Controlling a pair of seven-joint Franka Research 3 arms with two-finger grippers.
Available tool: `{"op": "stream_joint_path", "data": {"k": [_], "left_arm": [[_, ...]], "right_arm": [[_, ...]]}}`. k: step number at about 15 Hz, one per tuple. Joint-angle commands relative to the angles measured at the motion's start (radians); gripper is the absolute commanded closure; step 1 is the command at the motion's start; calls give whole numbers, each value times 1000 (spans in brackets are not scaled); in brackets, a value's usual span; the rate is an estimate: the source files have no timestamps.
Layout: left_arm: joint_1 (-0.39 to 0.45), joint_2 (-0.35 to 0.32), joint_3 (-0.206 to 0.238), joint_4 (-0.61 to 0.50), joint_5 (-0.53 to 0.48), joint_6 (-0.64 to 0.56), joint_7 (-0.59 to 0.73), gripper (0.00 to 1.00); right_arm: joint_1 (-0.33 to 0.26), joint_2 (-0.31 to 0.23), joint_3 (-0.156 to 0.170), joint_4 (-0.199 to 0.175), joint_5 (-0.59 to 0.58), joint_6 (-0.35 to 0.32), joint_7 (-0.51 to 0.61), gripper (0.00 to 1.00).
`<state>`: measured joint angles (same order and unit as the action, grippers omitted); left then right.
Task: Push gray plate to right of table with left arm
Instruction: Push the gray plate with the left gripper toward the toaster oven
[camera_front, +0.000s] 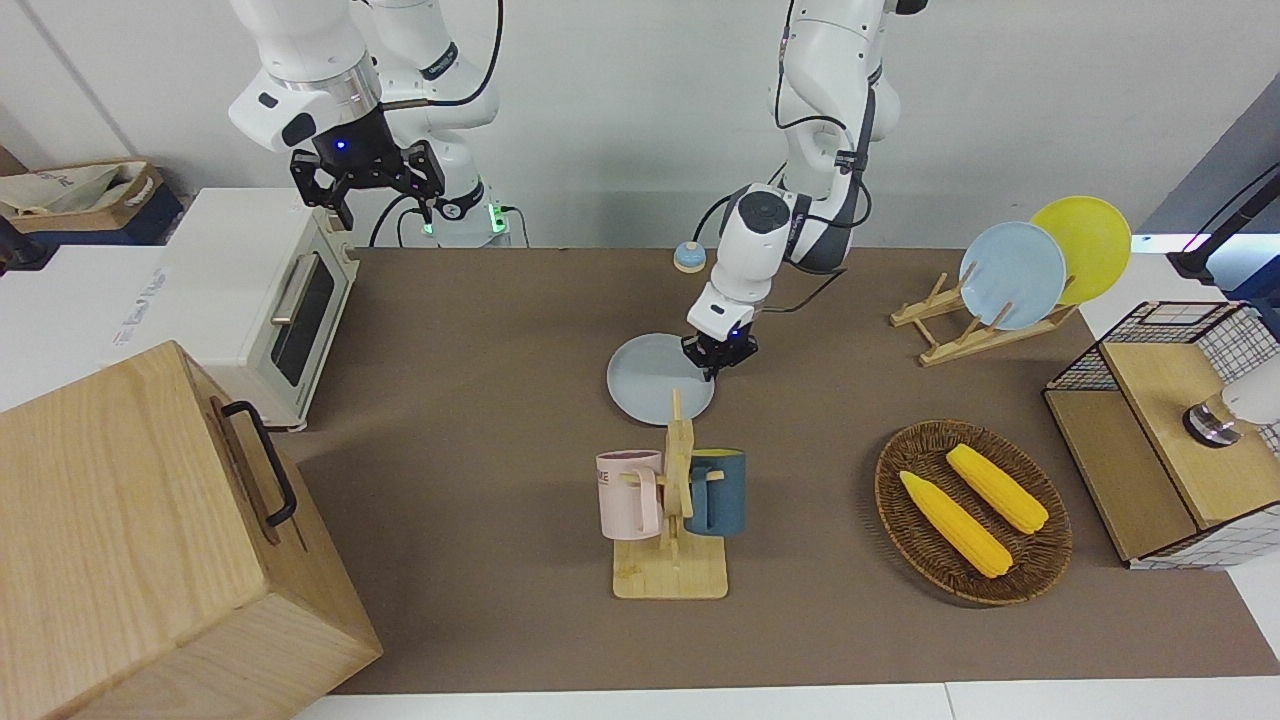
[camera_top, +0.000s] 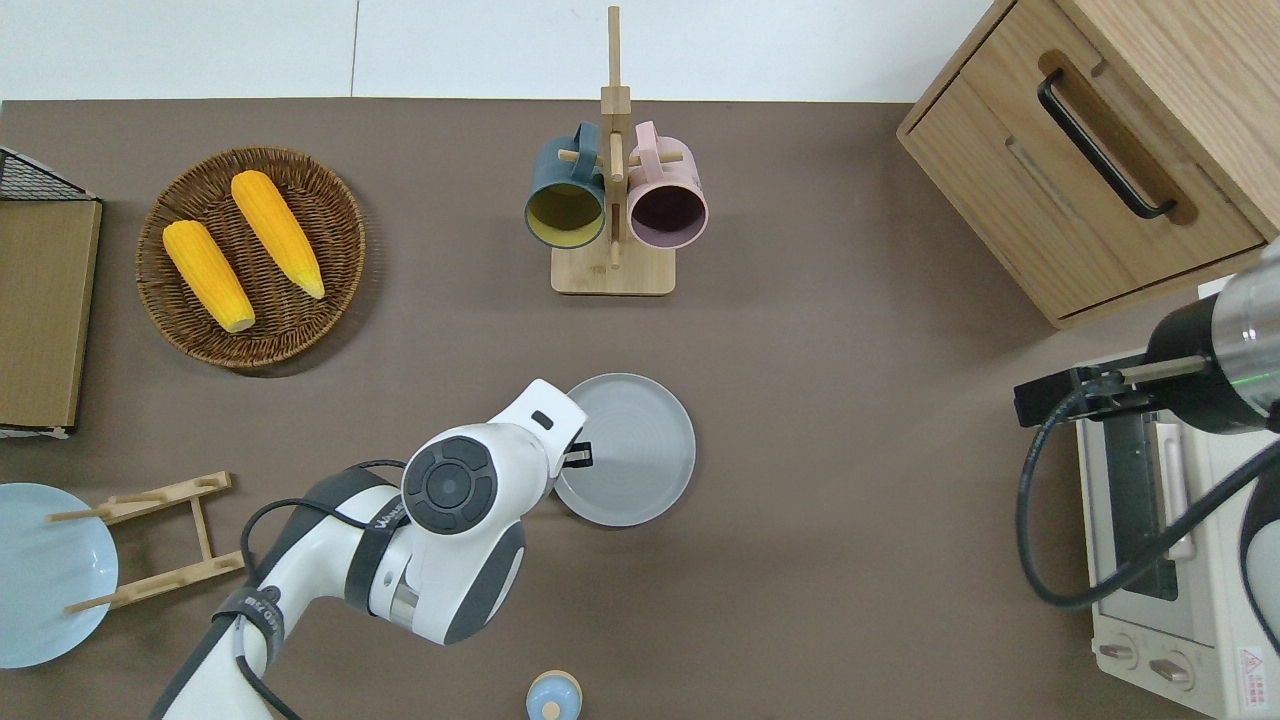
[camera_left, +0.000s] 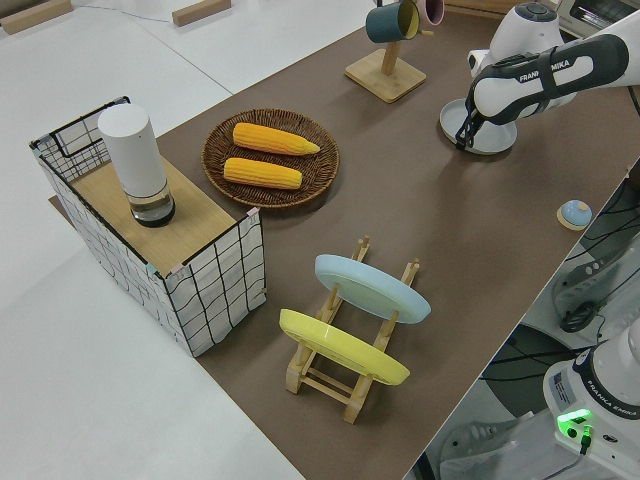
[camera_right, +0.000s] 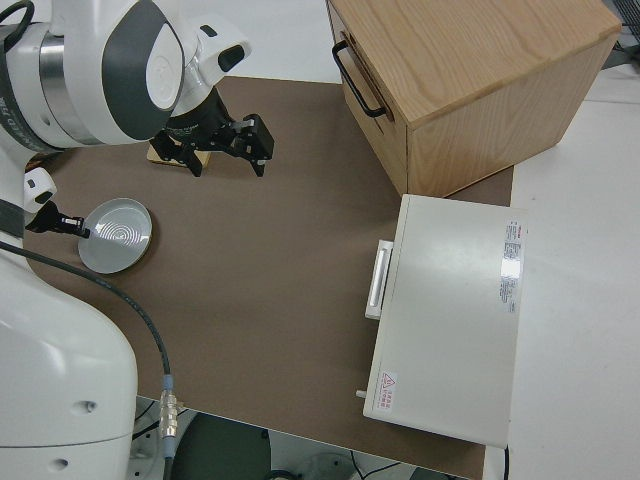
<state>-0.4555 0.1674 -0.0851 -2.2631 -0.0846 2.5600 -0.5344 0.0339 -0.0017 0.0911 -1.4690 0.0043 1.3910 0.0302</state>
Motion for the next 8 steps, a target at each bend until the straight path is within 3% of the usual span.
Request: {"op": "stream_joint_path", "data": {"k": [1,8], "left_arm": [[-38,110,-41,80,-15,23,-97,1000],[-163,208,-45,230,-14,20,-269,1000]], "right_arm": [[-11,-8,6,-1,8,-12,-3,17],[-11,-8,6,1,8,-12,-3,17]]}}
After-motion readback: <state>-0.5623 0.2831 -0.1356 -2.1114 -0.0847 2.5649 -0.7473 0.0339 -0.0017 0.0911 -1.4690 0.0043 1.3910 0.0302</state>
